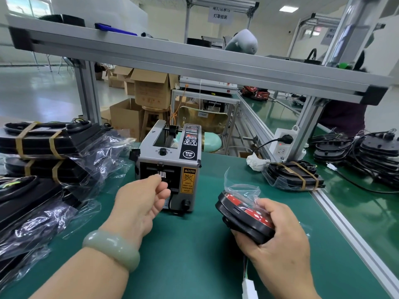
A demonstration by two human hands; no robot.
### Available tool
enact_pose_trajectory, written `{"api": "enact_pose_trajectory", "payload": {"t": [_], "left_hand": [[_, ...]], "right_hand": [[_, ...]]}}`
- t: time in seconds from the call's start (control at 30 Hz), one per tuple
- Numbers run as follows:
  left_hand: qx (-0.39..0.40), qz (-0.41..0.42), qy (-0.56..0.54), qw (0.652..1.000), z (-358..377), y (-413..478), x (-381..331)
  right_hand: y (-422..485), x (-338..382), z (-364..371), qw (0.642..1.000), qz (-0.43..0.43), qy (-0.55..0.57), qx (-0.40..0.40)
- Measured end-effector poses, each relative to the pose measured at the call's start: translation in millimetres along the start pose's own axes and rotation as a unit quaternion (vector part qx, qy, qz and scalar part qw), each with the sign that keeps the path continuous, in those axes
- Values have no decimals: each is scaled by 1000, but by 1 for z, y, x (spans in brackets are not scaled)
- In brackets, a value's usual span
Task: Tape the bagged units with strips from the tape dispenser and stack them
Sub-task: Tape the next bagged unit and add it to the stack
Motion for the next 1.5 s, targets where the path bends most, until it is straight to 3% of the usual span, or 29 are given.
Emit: {"api": "enact_pose_trajectory", "payload": {"t": [0.13, 0.23, 0.47, 1.07, 1.3, 1.5], "left_hand": [[164, 35, 42, 985, 18, -46, -9], [238, 69, 86, 965, 27, -77, -9], [229, 156, 111, 955, 34, -110, -6], [256, 111, 106, 954, 48, -111, 11], [274, 61, 79, 957, 50, -104, 17], [276, 71, 98, 954, 52, -106, 18]], "right_hand": [[2, 2, 1, 1000, -10, 9, 16], [3, 5, 1, 999, -19, 21, 36], [2, 12, 3, 999, -11, 30, 36], [1, 41, 0, 995, -96, -21, -28], [2, 36, -2, 995, -88, -22, -41], [2, 35, 0, 995, -89, -29, -42]]}}
Point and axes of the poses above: each hand's wrist, its own y-axis towards the middle knuckle, its own z-axis out of the palm, x = y × z, the point moved 10 cm from there along y, towards the middle knuckle, and after that the axes turned 6 degrees about -x, right-handed, at the moved point
